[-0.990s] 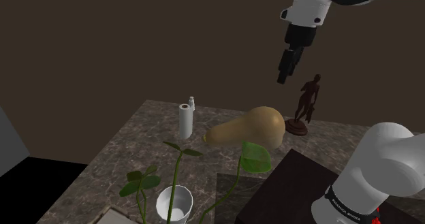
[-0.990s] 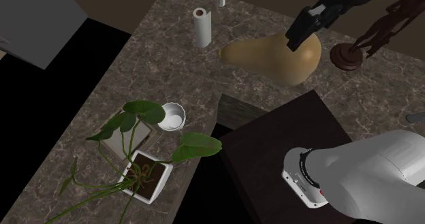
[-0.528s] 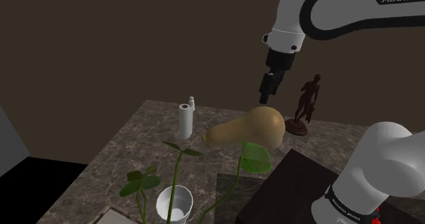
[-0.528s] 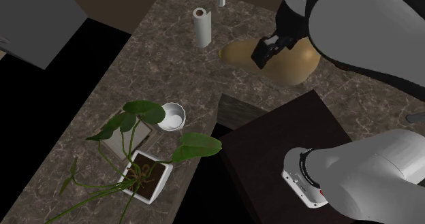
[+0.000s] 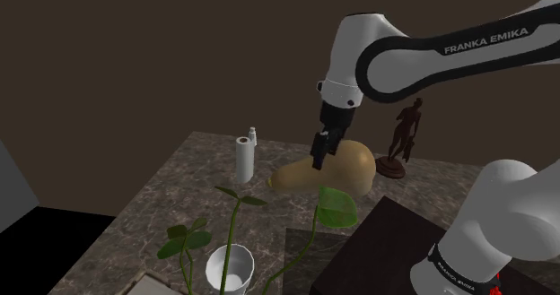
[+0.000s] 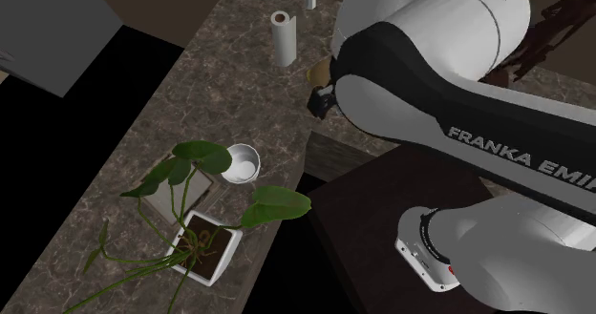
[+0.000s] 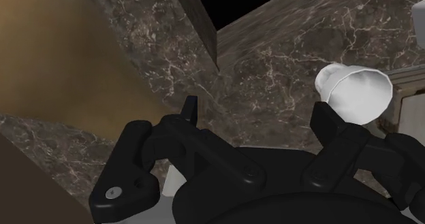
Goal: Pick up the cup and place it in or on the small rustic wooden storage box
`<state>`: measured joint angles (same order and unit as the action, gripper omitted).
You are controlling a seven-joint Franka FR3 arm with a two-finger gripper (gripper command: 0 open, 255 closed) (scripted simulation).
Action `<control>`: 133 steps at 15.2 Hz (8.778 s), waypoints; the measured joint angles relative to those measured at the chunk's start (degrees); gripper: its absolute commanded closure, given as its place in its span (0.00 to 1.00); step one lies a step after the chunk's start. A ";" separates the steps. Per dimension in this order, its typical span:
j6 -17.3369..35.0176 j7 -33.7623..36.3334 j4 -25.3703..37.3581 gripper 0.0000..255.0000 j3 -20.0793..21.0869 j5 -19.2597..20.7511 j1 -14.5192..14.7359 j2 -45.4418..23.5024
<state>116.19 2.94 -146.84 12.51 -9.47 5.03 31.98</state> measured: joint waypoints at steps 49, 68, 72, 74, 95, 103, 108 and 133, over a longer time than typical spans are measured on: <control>43.76 17.90 15.44 1.00 6.75 6.52 11.18 -57.91; 31.60 15.99 14.76 1.00 10.57 1.58 7.87 -44.77; 28.81 15.79 15.19 1.00 11.01 0.61 7.57 -42.28; 27.17 15.51 15.40 1.00 11.18 0.01 7.33 -40.78; 12.66 33.22 43.63 1.00 12.72 10.42 17.32 -53.81; 11.66 37.69 52.92 1.00 11.64 14.28 22.11 -62.20; 14.75 37.97 51.49 1.00 11.17 14.98 22.53 -63.94; 16.91 37.63 50.70 0.00 10.77 15.41 22.38 -65.29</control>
<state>133.10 40.57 -96.15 23.28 5.94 27.40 -33.31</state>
